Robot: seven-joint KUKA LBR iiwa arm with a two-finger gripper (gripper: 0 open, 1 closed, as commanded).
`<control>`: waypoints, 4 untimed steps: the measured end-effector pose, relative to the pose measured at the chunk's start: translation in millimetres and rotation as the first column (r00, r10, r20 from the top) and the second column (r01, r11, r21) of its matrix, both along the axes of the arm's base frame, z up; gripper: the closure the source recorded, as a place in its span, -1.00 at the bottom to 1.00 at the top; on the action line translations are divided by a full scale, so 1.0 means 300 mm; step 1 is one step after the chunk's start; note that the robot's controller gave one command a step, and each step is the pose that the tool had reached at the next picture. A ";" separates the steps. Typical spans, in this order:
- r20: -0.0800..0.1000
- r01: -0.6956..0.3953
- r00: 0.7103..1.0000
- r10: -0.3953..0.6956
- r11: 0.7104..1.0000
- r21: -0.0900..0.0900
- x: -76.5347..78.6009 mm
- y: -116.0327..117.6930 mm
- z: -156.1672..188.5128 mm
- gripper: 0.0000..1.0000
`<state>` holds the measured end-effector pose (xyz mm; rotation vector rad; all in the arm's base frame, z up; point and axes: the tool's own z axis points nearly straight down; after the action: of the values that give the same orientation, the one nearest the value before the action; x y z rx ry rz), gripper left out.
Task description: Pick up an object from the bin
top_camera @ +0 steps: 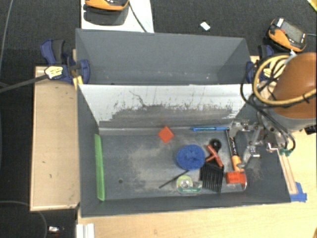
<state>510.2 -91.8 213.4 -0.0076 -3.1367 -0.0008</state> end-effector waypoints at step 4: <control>0.012 0.048 0.999 -0.048 0.999 0.000 0.195 0.269 -0.252 -1.00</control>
Offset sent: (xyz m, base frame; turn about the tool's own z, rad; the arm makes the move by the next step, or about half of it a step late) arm 0.0238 0.0778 -0.1434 0.2011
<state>568.6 -11.1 137.9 -0.0833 -3.1473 -0.0005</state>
